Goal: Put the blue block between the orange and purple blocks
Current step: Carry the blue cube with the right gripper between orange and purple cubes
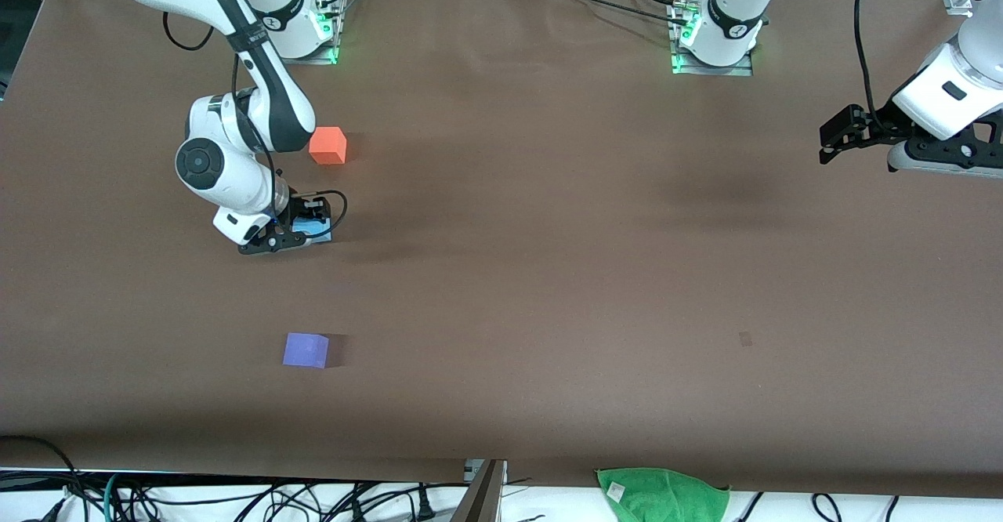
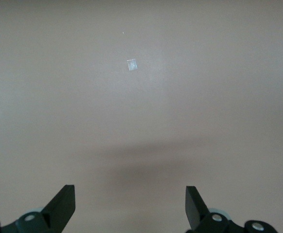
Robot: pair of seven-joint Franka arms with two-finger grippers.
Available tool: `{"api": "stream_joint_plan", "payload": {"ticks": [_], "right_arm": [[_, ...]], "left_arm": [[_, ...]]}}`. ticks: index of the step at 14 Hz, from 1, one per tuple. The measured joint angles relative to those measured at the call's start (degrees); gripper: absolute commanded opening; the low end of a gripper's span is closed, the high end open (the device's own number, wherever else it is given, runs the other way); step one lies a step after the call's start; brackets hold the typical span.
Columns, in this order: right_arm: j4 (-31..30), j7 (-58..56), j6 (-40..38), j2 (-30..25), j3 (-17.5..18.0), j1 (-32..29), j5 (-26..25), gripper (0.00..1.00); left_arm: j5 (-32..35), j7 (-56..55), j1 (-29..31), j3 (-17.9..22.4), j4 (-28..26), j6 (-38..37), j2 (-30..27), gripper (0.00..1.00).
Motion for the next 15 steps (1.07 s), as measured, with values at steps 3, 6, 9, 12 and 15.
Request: {"api": "stream_joint_plan", "payload": {"ticks": [3,6,9,12,15], "right_arm": [[-0.3,0.0,1.5,0.4,0.1,0.0,2.0,0.17],[-0.6,0.0,4.3,2.1,0.1,0.0,2.4,0.17],[-0.6,0.6,5.6,3.2,0.1,0.0,2.7,0.18],[-0.6,1.5,5.6,3.2,0.1,0.0,2.7,0.26],[-0.6,1.6,5.6,3.2,0.1,0.0,2.8,0.71]], "left_arm": [[0.0,0.0,0.0,0.0,0.0,0.0,0.0,1.0],[0.0,0.0,0.0,0.0,0.0,0.0,0.0,1.0],[0.0,0.0,0.0,0.0,0.0,0.0,0.0,1.0],[0.0,0.0,0.0,0.0,0.0,0.0,0.0,1.0],[0.0,0.0,0.0,0.0,0.0,0.0,0.0,1.0]]}}
